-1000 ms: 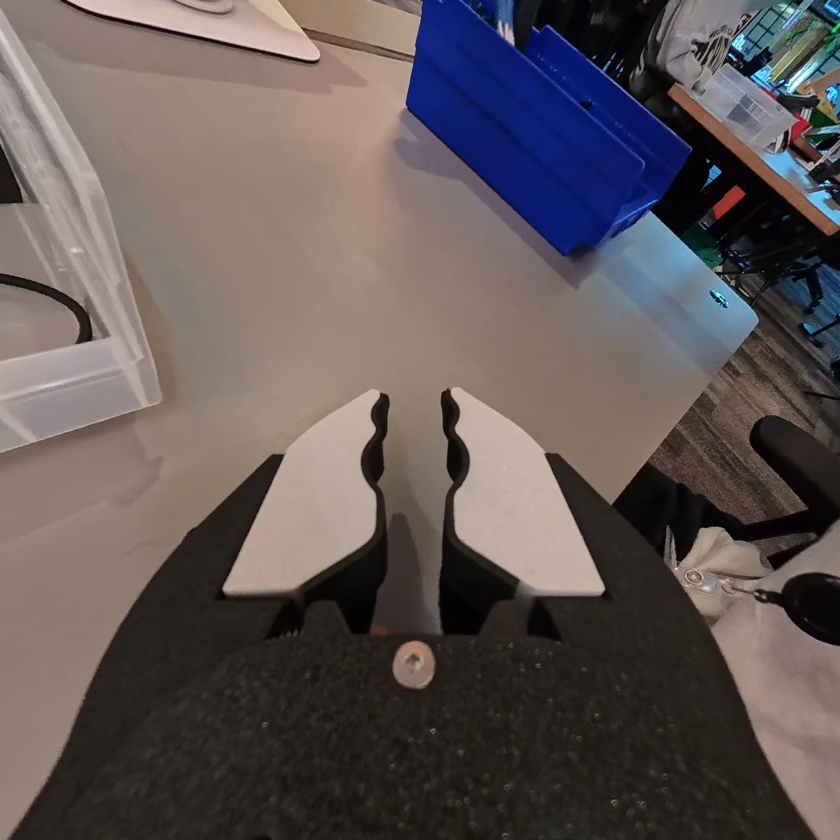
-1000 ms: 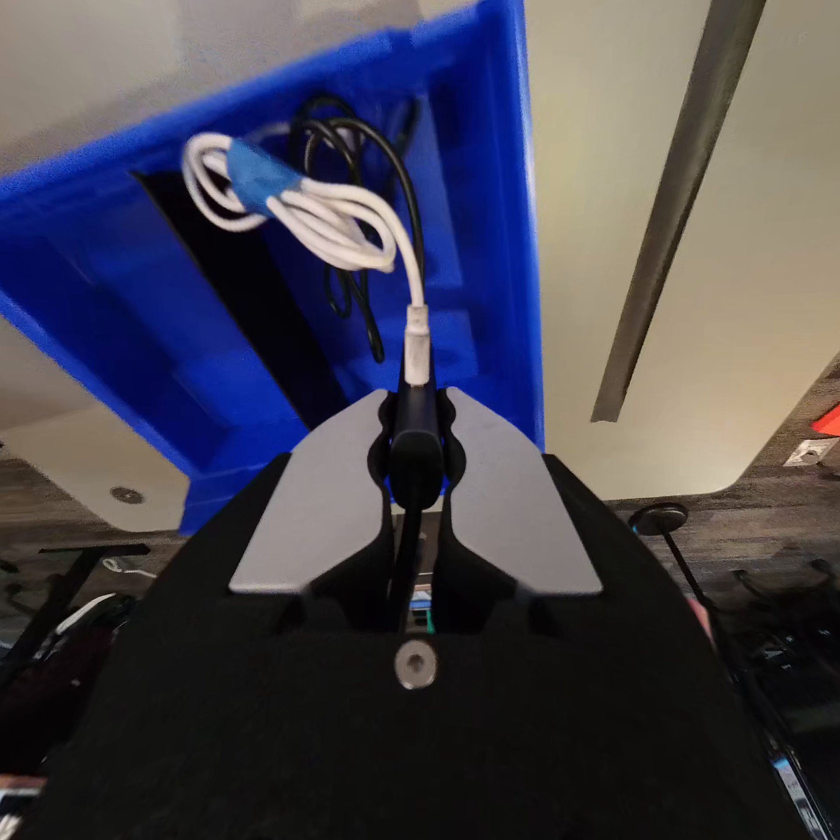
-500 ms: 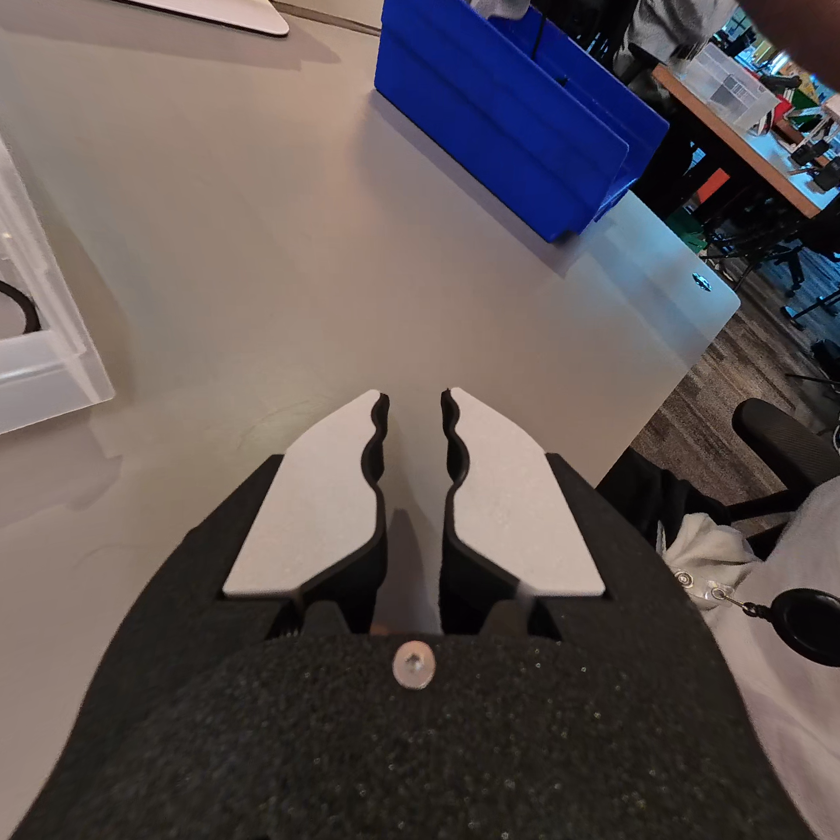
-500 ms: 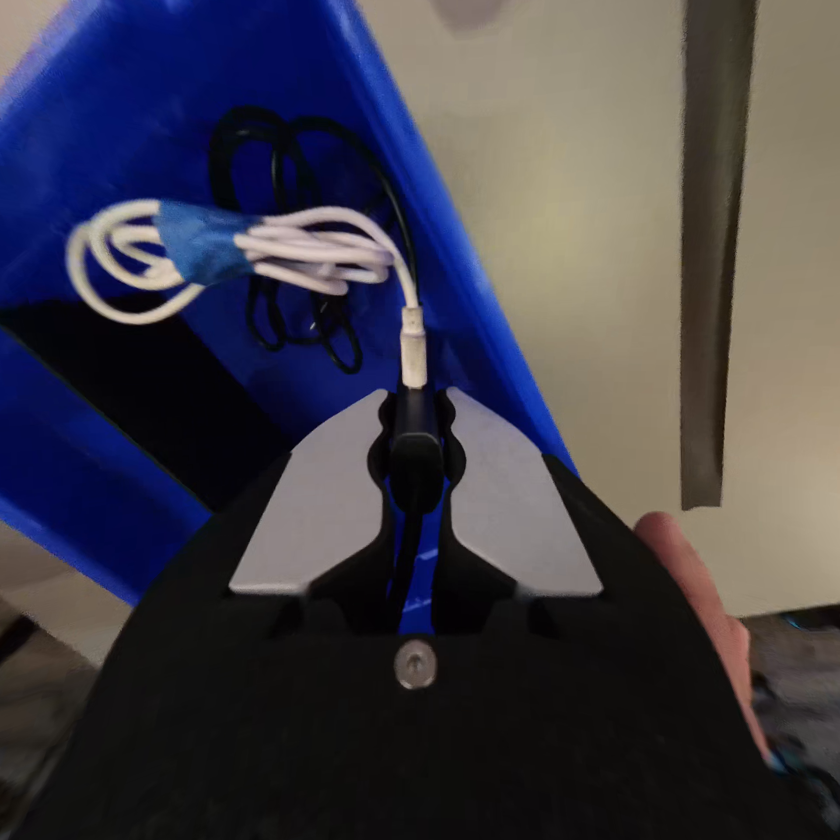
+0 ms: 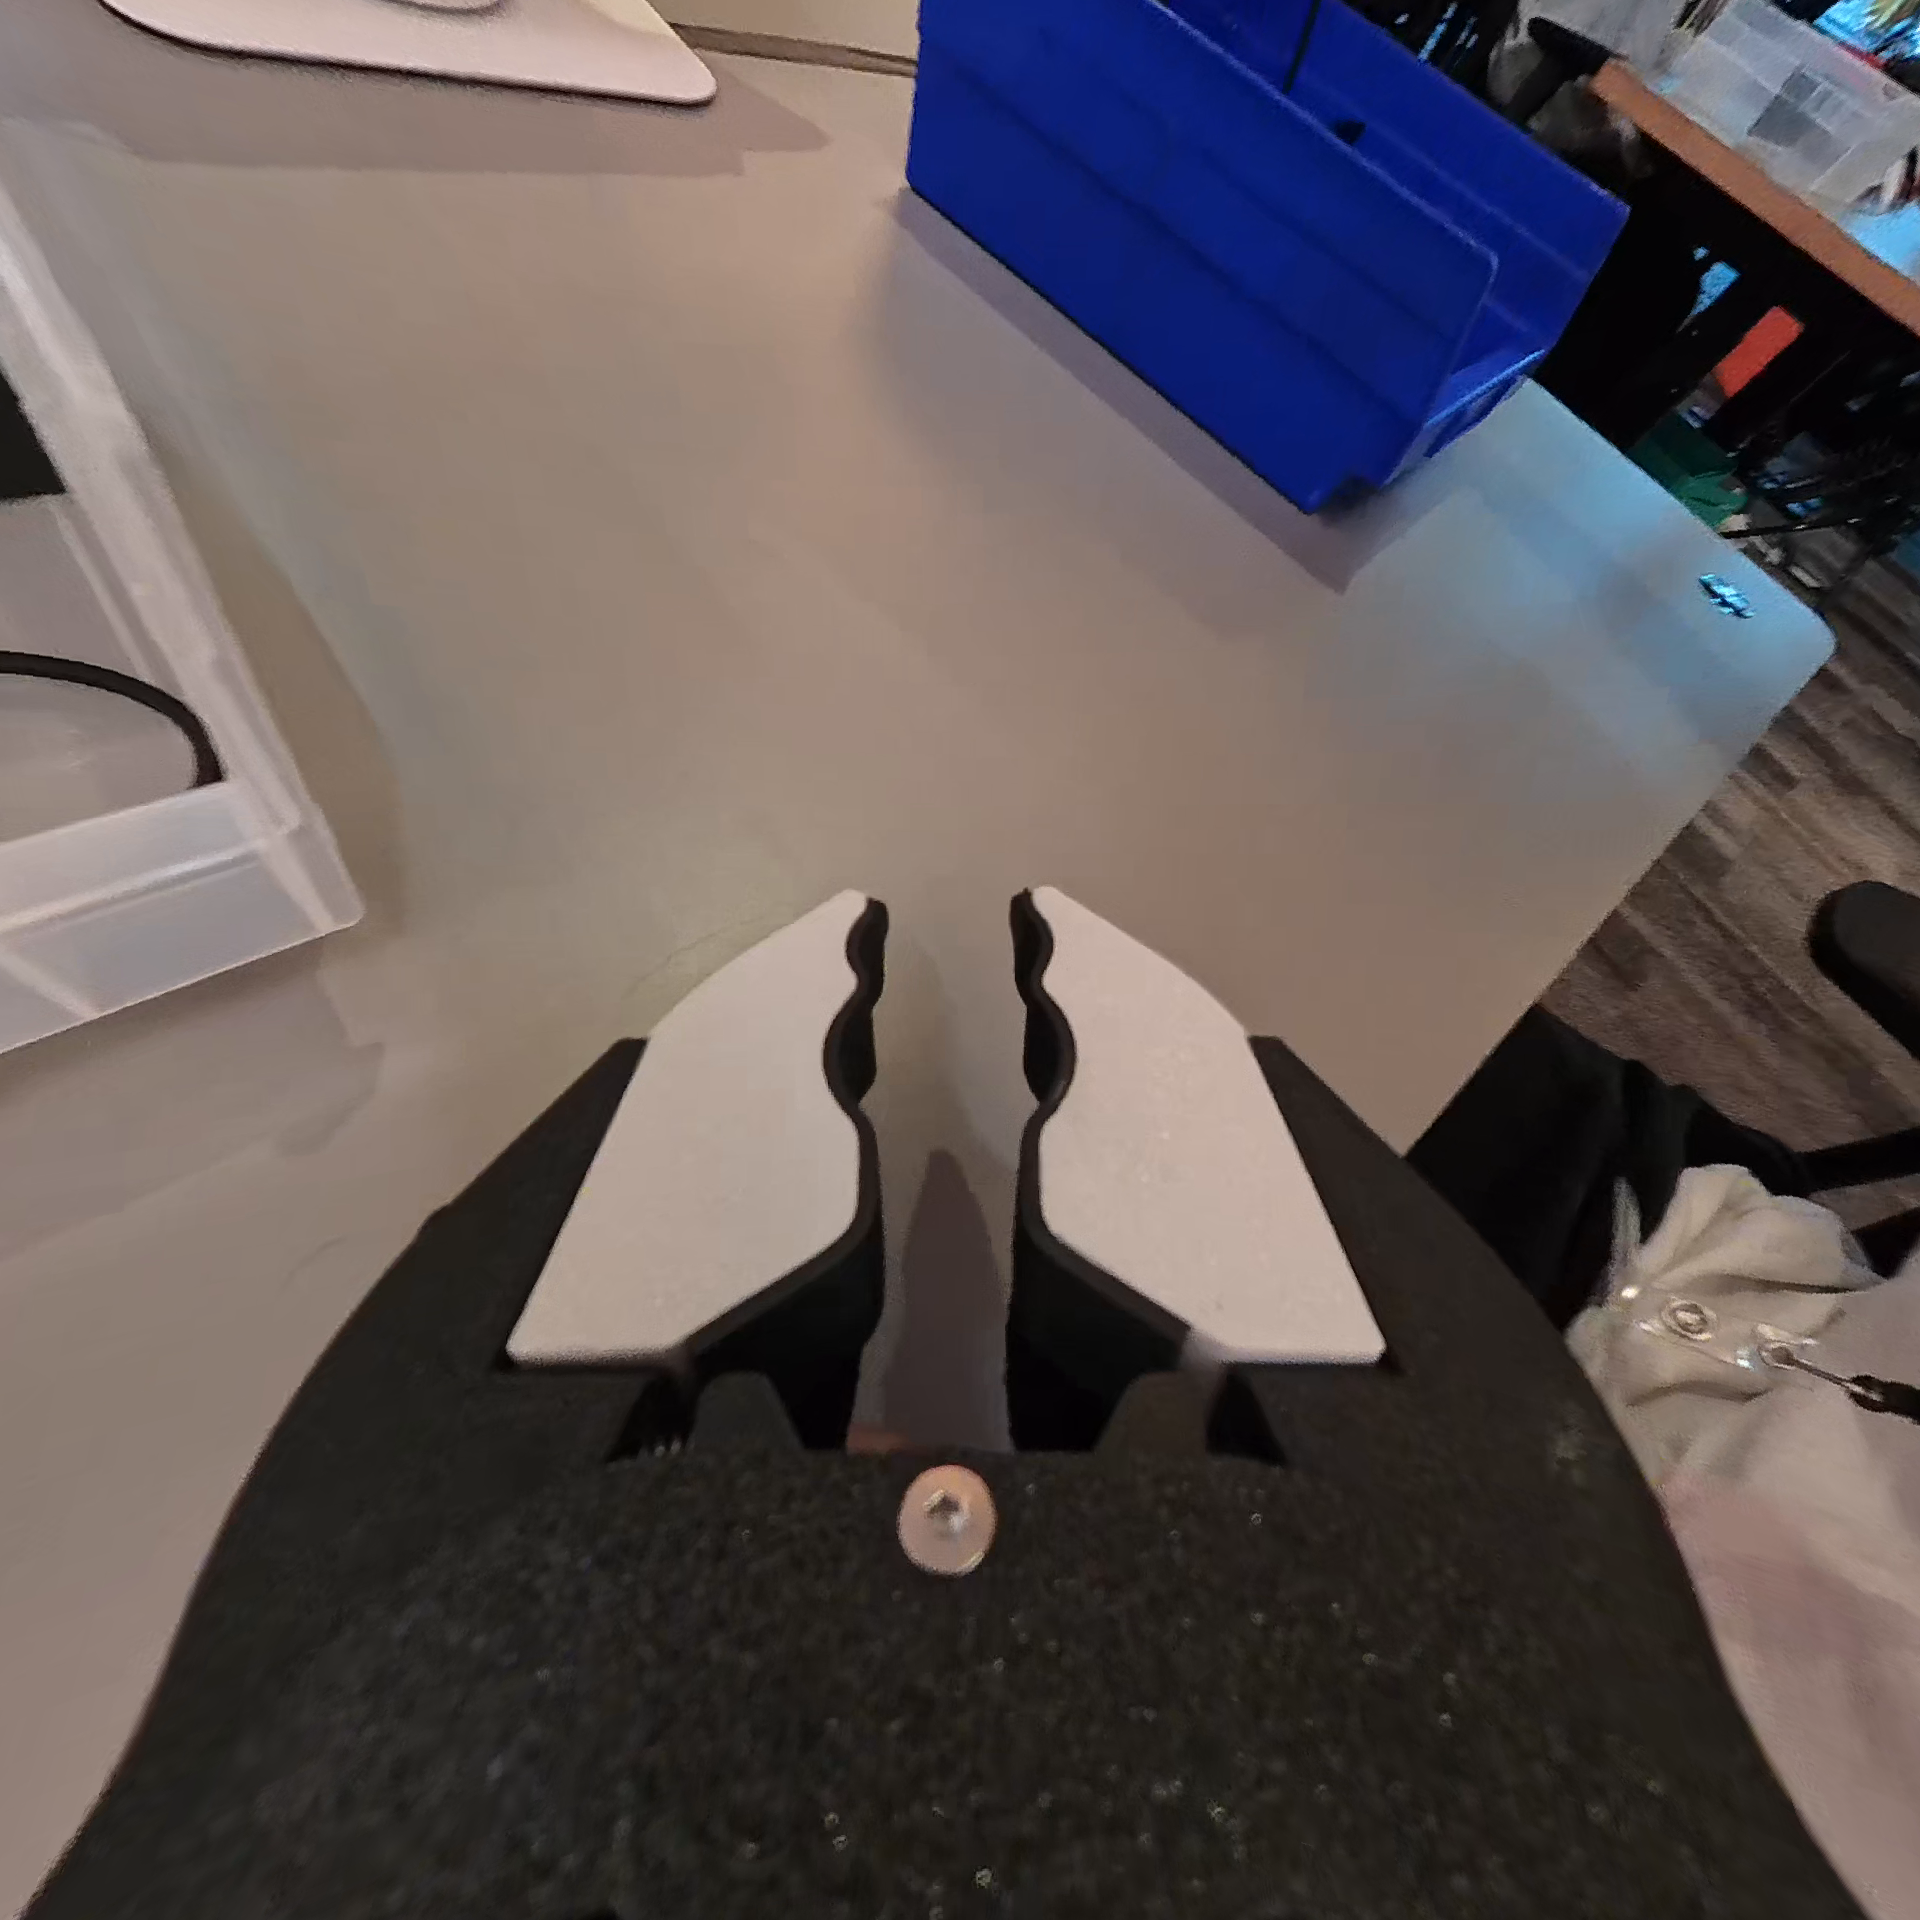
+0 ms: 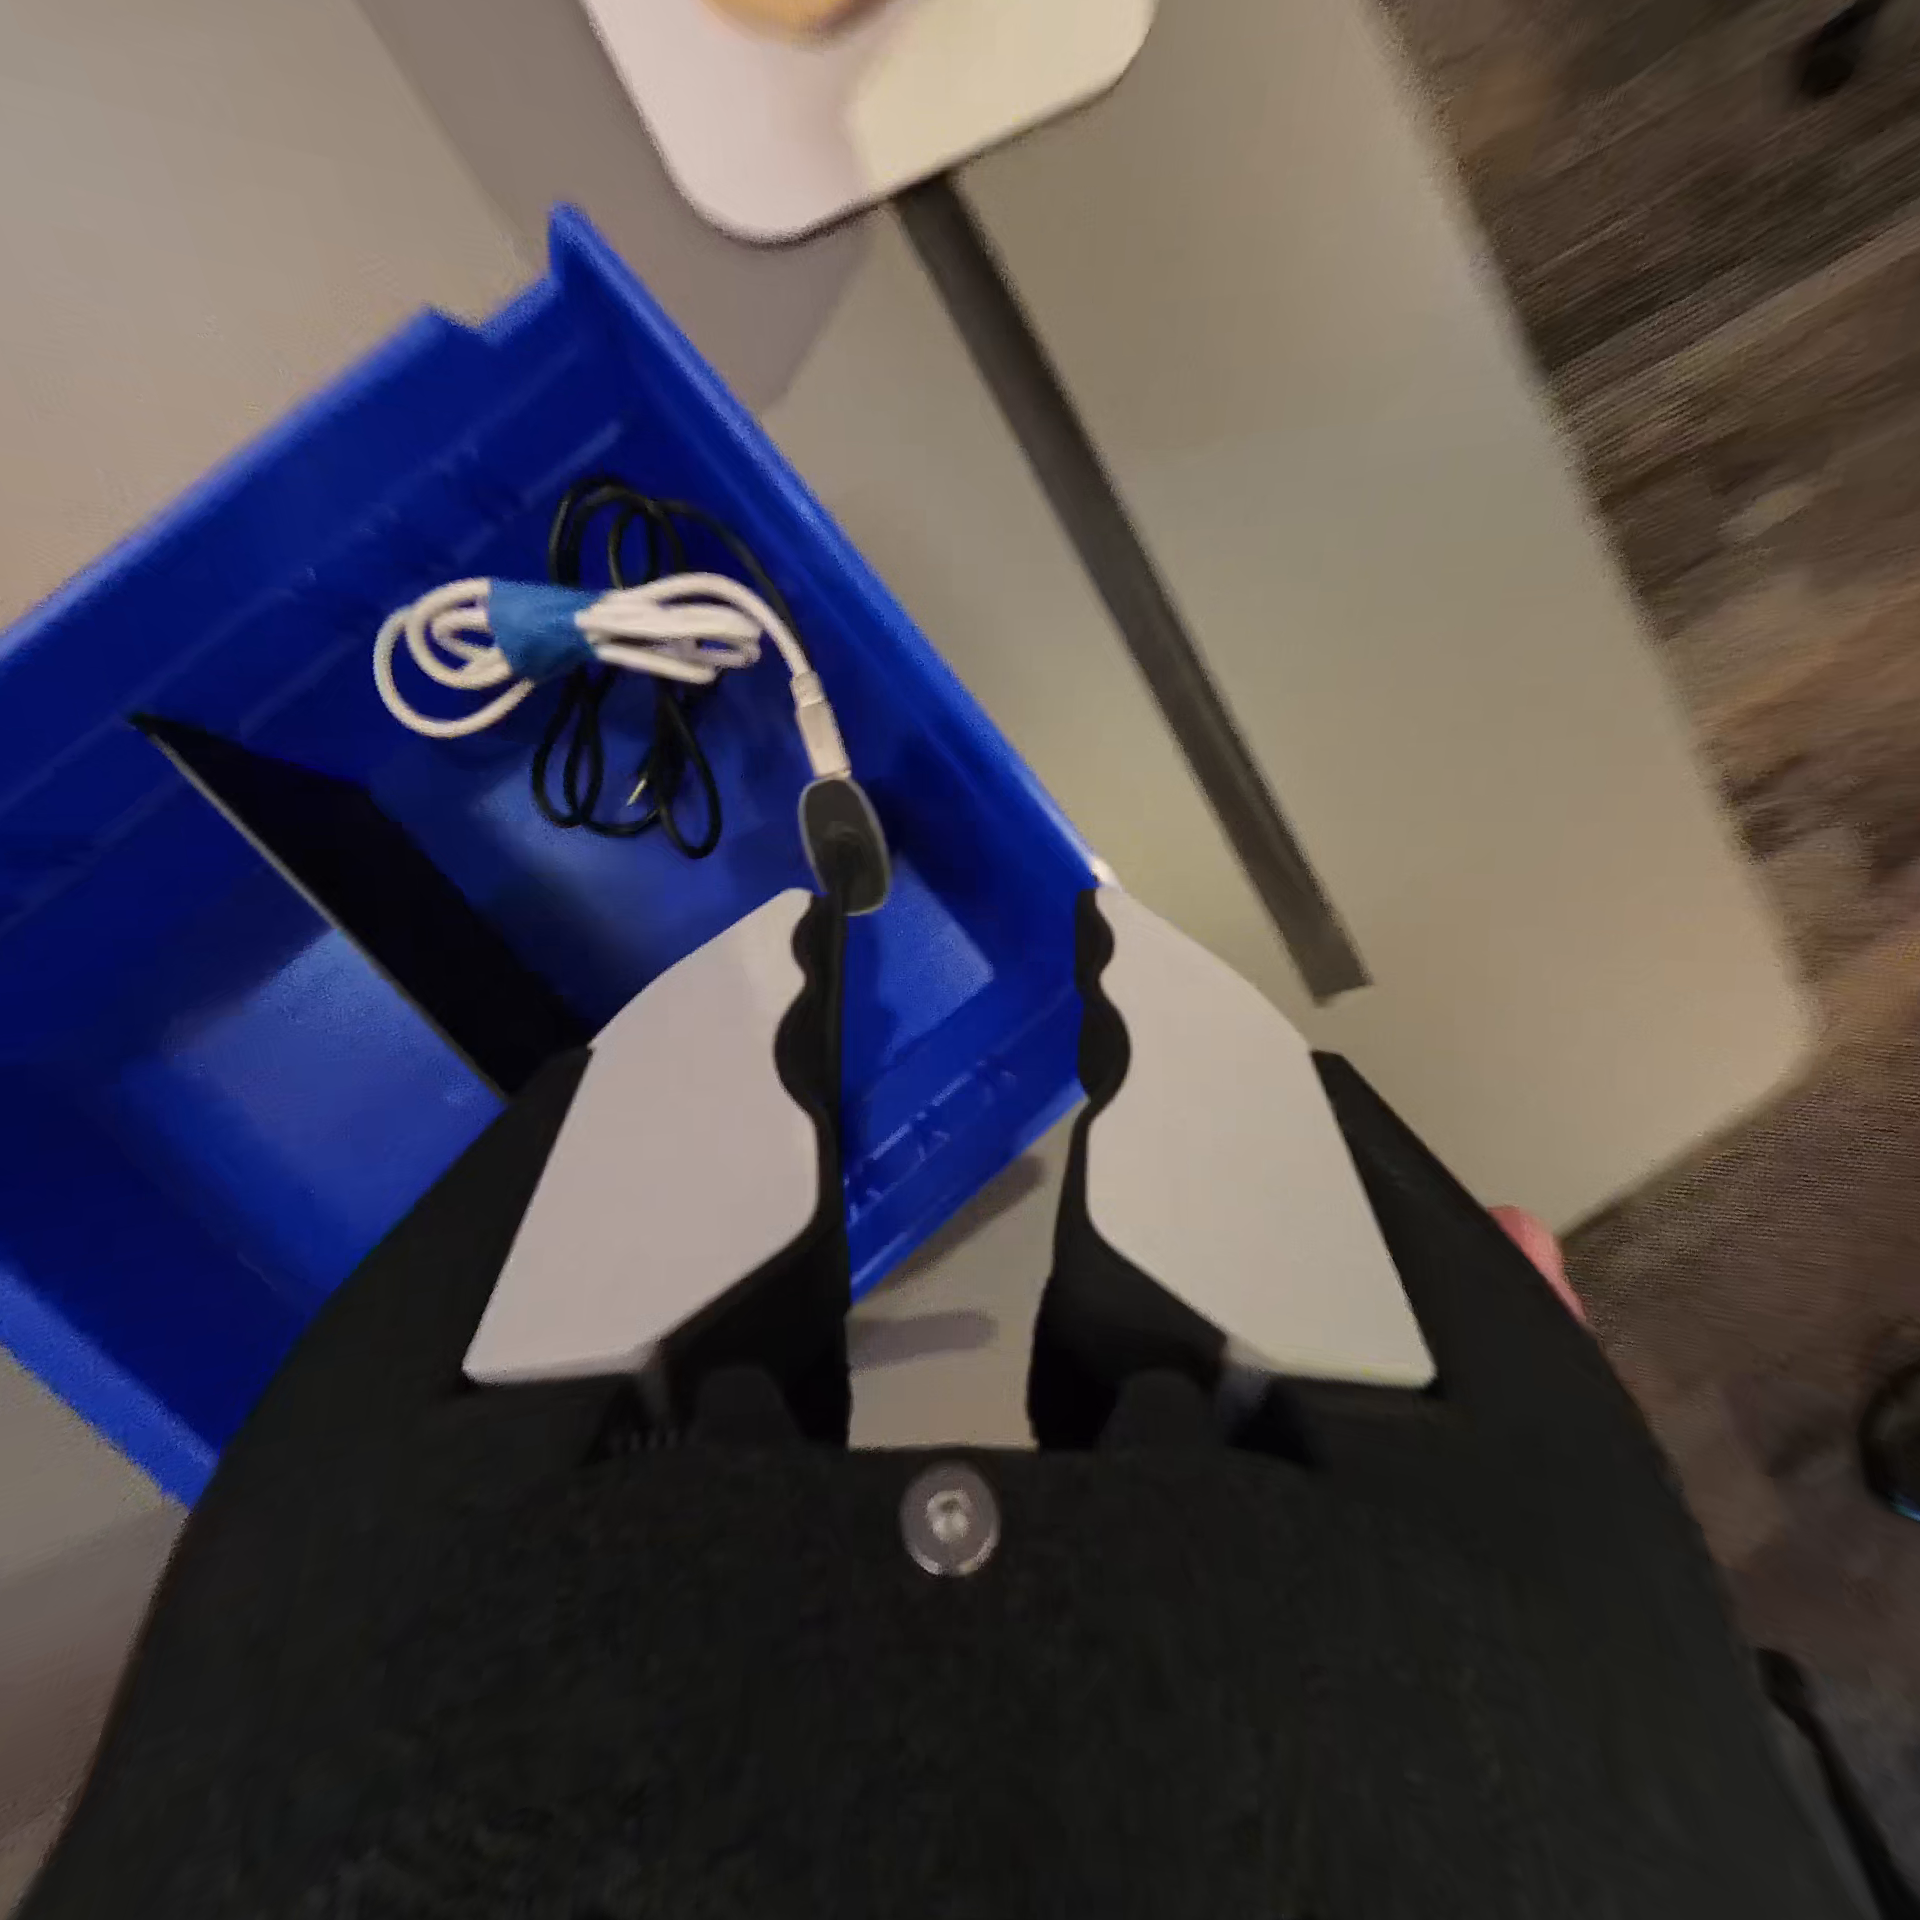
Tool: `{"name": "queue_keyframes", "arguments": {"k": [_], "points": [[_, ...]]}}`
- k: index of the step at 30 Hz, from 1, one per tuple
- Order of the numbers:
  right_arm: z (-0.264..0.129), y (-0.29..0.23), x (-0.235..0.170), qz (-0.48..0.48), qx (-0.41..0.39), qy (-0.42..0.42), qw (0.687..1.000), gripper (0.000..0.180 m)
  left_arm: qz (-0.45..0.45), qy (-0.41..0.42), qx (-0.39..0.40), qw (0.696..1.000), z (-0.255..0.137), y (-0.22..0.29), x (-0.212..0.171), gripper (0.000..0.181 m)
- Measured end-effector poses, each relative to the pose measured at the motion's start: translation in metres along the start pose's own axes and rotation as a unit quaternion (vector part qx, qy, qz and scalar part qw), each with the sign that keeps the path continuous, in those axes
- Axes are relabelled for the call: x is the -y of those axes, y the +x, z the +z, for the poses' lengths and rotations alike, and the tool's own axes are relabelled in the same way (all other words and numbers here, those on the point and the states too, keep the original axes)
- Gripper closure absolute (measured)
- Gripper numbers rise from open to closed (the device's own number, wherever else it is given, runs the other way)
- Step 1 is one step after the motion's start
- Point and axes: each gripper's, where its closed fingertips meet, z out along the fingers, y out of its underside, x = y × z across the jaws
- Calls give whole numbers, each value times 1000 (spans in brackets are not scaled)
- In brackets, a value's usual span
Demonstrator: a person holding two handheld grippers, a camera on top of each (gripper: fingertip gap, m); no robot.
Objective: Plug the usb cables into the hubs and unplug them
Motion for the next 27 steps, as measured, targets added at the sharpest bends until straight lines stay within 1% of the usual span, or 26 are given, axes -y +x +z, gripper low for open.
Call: {"name": "queue_keyframes", "arguments": {"k": [1,2,4,5,7,8,10,11,13,14,16,18,19,21,22,24,27], "points": [[-16,0,8,-9,-36,26,999,136,9,6,14,1000,-2,-4,2,157],[-33,-5,17,-17,-71,60,996,135,18,17,35,999,-5,-11,5,156],[-67,-34,33,-15,-128,144,981,128,40,40,78,995,-14,-23,13,155],[-80,-57,35,-7,-147,183,972,123,52,48,95,993,-18,-29,16,155],[-94,-103,24,26,-204,236,950,122,70,62,121,988,-27,-39,21,155],[-91,-133,13,34,-210,246,946,121,73,67,133,986,-30,-43,22,155],[-75,-197,-10,52,-204,266,941,136,70,78,141,984,-36,-49,25,155],[-66,-220,-23,55,-218,264,938,132,65,84,139,985,-37,-51,26,155],[-54,-253,-54,73,-269,221,935,127,52,89,133,986,-38,-53,27,154],[-48,-272,-63,95,-265,218,935,128,46,89,129,987,-38,-54,26,154],[-35,-306,-65,166,-221,257,926,130,34,90,119,988,-37,-54,26,153],[-20,-330,-67,249,-173,298,905,132,27,92,113,989,-36,-54,27,152],[-12,-341,-69,270,-148,312,899,133,25,91,112,989,-36,-55,26,152],[-4,-349,-78,297,-134,312,893,140,21,89,112,989,-36,-56,26,151],[-6,-350,-76,299,-124,322,890,139,19,89,111,990,-36,-56,25,151],[-17,-347,-70,294,-122,352,880,135,13,88,107,990,-36,-55,25,151],[-33,-341,-67,283,-133,387,868,139,1,86,96,992,-34,-53,24,151]]}}
